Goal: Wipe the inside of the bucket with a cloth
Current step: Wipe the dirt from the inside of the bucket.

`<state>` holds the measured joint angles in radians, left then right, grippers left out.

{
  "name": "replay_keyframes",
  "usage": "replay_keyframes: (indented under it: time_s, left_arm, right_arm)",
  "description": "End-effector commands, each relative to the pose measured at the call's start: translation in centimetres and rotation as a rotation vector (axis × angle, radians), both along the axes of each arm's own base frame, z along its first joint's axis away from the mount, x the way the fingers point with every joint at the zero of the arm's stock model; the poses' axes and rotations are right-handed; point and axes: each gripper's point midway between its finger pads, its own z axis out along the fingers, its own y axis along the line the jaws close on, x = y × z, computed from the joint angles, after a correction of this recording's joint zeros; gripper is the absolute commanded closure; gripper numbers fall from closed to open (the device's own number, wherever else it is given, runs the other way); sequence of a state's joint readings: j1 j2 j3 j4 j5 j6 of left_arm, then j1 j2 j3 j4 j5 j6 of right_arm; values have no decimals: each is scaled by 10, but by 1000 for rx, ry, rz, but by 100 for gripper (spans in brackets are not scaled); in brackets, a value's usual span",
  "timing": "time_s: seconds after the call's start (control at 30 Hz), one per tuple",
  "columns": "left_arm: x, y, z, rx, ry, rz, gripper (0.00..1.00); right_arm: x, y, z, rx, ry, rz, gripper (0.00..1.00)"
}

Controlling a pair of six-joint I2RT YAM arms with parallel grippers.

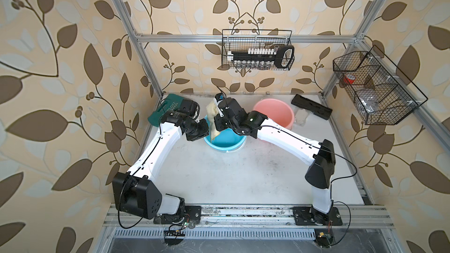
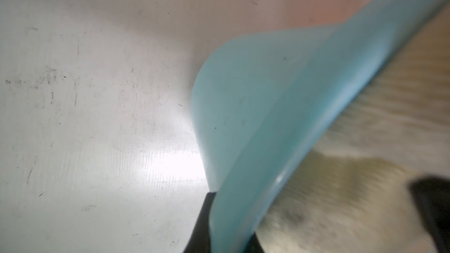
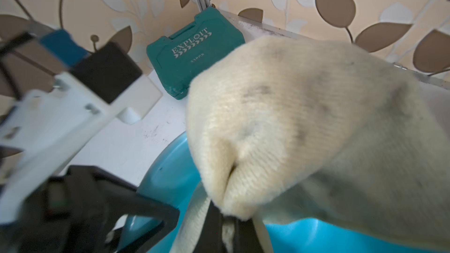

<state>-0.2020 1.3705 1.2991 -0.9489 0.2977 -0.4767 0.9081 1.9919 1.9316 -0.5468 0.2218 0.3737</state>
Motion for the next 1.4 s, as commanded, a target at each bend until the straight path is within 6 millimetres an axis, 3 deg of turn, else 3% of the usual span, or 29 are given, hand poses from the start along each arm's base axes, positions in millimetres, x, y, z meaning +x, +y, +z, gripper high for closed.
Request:
replay_keyframes:
  time_s: [0.0, 0.1, 0.17, 0.4, 0.6, 0.73, 0.87, 0.97, 1.2, 1.37]
  left_arm:
    - [-3, -12, 32, -92, -99, -29, 100]
    - [-5, -17, 37, -131, -102, -38, 100]
    - [-6, -22, 38, -163, -97, -44, 100]
    - [-1, -23, 36, -167, -89, -35, 100]
    - [4, -16, 33, -126, -87, -7, 100]
    - [4, -22, 31, -159, -70, -18, 100]
    - [1, -17, 29, -122, -71, -5, 100]
    - [1, -6, 30, -63, -85, 14, 100]
    - [6, 19, 26, 68, -90, 98, 100]
    - [13, 23, 29, 86, -117, 120, 100]
  right_arm:
    - [11, -12, -20, -25, 53, -69, 100]
    - [17, -14, -33, 31, 102, -96, 100]
    - [15, -1, -37, 105, 153, -35, 100]
    - [-20, 58, -34, 255, 279, 289, 100]
    - [-47, 72, -25, 307, 321, 447, 100]
    - [-22, 48, -34, 199, 246, 280, 100]
    - [23, -13, -42, -22, 130, -75, 100]
    - [42, -50, -38, -152, 56, -243, 100]
    - [43, -101, -23, -346, -59, -403, 100]
    - [28, -121, -38, -455, -8, -407, 100]
